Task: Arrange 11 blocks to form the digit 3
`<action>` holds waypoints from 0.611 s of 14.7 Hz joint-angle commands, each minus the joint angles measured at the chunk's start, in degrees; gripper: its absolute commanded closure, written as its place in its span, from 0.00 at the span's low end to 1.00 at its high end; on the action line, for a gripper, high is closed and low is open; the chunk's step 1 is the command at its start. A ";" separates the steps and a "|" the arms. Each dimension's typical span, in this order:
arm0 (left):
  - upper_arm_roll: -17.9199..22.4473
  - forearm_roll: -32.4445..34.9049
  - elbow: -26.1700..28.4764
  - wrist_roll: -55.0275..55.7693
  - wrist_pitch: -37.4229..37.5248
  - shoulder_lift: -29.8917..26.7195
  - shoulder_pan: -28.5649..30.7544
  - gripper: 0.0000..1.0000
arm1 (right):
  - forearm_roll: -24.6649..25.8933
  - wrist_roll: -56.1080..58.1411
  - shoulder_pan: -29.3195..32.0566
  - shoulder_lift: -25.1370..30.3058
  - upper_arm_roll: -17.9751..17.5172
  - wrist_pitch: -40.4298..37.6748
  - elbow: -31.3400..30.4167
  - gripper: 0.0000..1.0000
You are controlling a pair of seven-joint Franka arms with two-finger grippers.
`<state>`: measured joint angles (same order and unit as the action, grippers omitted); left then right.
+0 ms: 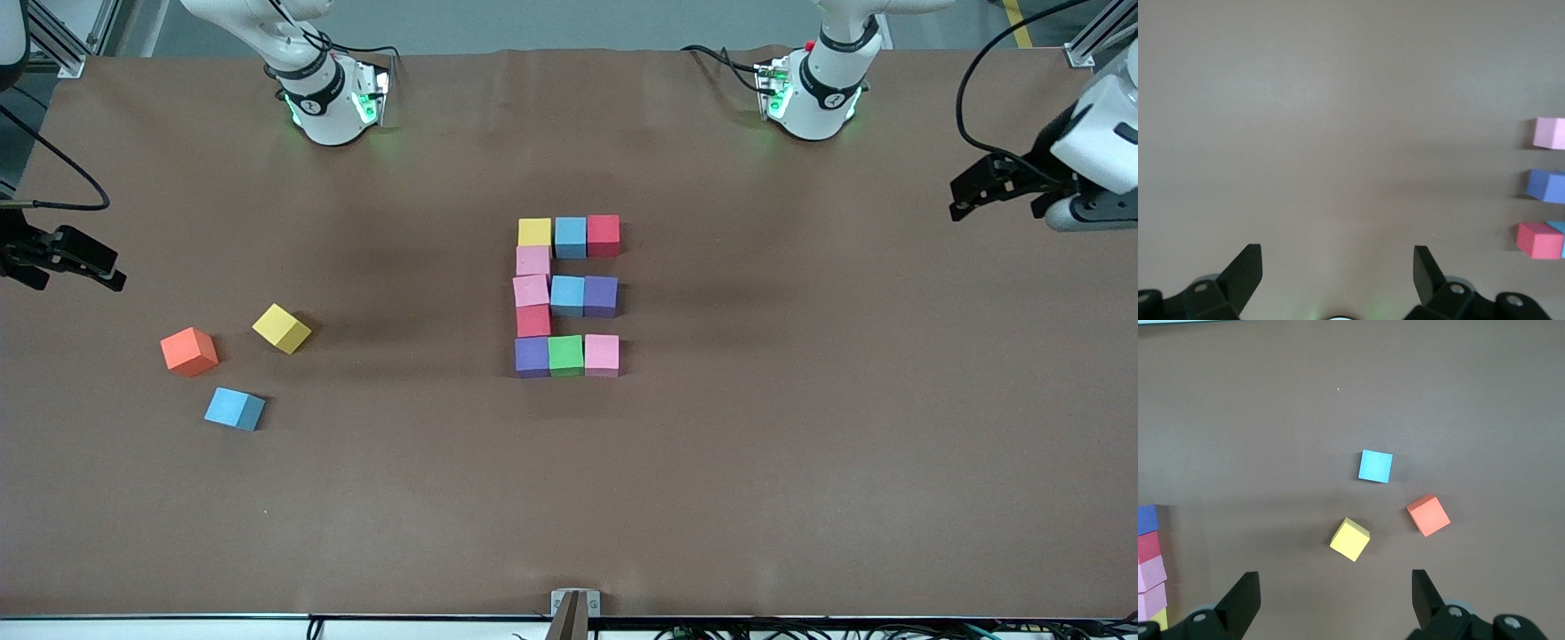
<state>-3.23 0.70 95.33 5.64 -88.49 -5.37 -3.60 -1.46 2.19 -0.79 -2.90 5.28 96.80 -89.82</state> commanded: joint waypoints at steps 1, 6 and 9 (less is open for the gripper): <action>-3.17 -1.14 1.27 -0.46 -0.02 -1.49 2.09 0.00 | -0.12 -0.17 0.09 0.70 -0.01 -0.30 -0.53 0.00; -7.49 -2.55 1.09 0.51 0.16 -1.49 6.07 0.00 | -0.12 -0.09 -0.09 0.79 -0.01 -0.92 -0.44 0.00; -7.14 -2.64 1.00 2.25 1.04 -2.01 6.33 0.00 | -0.03 0.26 -0.26 0.79 -0.01 -0.83 -0.44 0.00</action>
<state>-10.12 -0.79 95.46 6.54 -88.31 -5.67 1.81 -1.46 2.23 -0.83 -2.89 5.25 96.25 -89.81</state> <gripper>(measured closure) 0.000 0.000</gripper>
